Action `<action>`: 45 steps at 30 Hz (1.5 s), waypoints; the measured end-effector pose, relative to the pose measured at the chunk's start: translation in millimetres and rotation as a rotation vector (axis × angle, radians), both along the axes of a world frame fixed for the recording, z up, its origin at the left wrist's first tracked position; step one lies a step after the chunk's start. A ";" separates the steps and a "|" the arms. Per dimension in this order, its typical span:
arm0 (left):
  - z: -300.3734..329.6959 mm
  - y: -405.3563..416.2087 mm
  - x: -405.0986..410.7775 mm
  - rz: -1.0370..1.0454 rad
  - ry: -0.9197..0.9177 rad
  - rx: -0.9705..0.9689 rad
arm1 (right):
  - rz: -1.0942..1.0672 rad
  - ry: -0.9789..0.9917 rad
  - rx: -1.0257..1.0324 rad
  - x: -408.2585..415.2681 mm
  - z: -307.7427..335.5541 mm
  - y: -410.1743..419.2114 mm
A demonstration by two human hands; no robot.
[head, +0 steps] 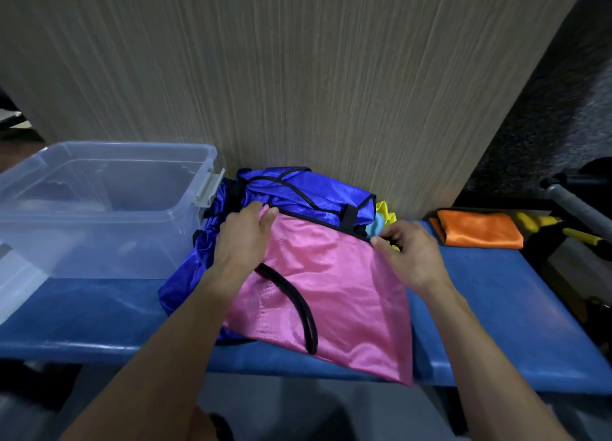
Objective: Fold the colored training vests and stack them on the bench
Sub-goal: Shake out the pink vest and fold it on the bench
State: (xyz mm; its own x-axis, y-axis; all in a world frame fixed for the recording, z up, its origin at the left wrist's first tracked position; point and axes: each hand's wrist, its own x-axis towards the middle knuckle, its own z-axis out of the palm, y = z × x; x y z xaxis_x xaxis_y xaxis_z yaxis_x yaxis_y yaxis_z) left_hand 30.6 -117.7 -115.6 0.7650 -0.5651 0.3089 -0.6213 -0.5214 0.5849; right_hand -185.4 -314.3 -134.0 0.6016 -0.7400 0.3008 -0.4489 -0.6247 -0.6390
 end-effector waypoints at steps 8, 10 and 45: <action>13.8 -0.2 -33.8 0.023 -0.440 0.102 | -0.149 0.151 0.569 -39.7 1.0 20.8; 14.4 -2.5 -59.6 -0.284 -0.521 -0.024 | -0.142 0.138 0.637 -41.8 -0.8 24.6; -50.6 24.9 -35.1 -0.516 -0.459 0.368 | -0.123 -0.395 1.177 -12.8 -6.8 2.2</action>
